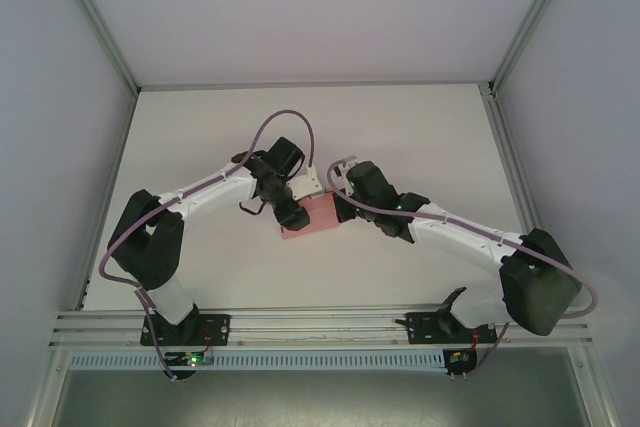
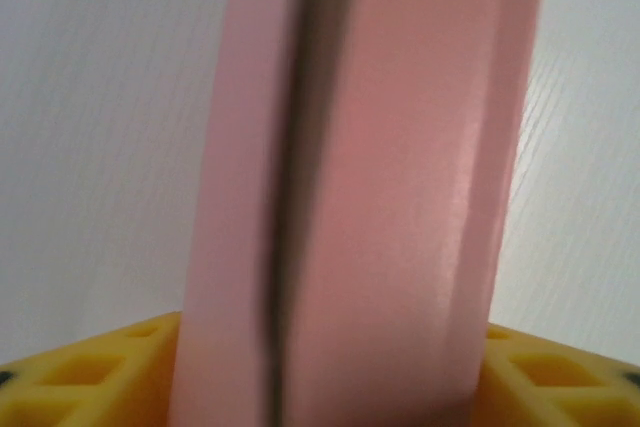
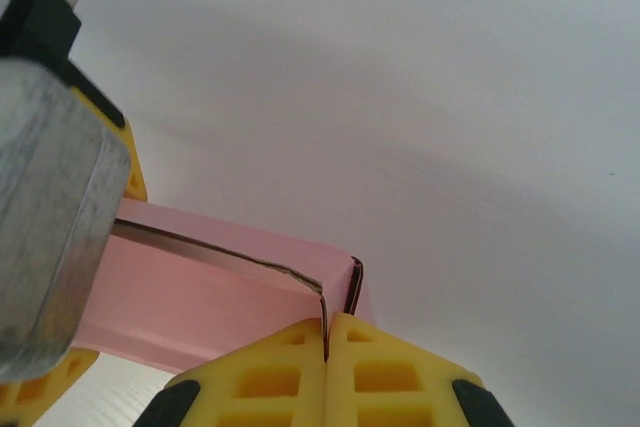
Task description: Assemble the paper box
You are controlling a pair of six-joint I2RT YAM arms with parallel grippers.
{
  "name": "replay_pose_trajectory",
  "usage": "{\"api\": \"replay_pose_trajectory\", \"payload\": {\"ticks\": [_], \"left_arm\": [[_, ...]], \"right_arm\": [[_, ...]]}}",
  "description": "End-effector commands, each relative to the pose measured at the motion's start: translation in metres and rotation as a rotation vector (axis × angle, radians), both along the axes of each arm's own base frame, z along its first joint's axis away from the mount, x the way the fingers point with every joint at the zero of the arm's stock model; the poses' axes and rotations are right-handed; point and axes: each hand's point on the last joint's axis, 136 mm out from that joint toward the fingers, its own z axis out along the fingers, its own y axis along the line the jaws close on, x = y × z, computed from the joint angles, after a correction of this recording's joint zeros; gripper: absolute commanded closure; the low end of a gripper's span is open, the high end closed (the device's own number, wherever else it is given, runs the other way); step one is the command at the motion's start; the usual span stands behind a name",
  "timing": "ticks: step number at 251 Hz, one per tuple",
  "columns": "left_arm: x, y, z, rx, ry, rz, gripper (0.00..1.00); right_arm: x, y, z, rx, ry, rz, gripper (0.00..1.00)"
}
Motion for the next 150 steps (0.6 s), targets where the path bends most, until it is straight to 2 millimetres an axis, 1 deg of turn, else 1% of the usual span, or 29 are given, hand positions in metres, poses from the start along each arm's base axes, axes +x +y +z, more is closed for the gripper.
{"api": "replay_pose_trajectory", "payload": {"ticks": [1,28,50,67,75,76,81,121,141,150], "left_arm": [[-0.001,-0.008,0.022,-0.055,0.010,0.029,0.00],[-0.002,-0.008,0.048,-0.106,-0.035,0.061,0.00],[0.003,0.005,0.063,-0.094,-0.103,0.140,0.00],[0.001,0.017,0.070,-0.074,-0.129,0.210,0.00],[0.001,0.025,0.070,-0.055,-0.136,0.251,0.00],[0.000,0.026,0.070,-0.052,-0.137,0.255,0.00],[-0.001,0.030,0.069,-0.039,-0.139,0.275,0.00],[-0.014,0.061,0.056,0.054,-0.087,0.457,0.00],[-0.022,0.068,0.047,0.070,-0.056,0.497,0.07],[-0.025,0.068,0.043,0.067,-0.044,0.502,0.14]], "right_arm": [[-0.011,-0.003,-0.009,-0.074,-0.007,0.008,1.00],[-0.011,-0.005,-0.009,-0.083,0.001,-0.020,1.00],[-0.012,-0.005,-0.010,-0.084,0.006,-0.028,1.00],[-0.013,-0.004,-0.009,-0.088,0.003,-0.035,1.00],[-0.013,-0.005,-0.010,-0.097,0.000,-0.040,1.00],[-0.011,-0.008,-0.010,-0.099,-0.001,-0.049,1.00],[-0.013,-0.005,-0.009,-0.102,-0.006,-0.042,1.00],[-0.014,-0.002,-0.009,-0.107,-0.007,-0.043,1.00],[-0.016,-0.001,-0.010,-0.118,-0.010,-0.044,1.00],[-0.016,-0.002,-0.011,-0.126,-0.008,-0.043,1.00]]}}
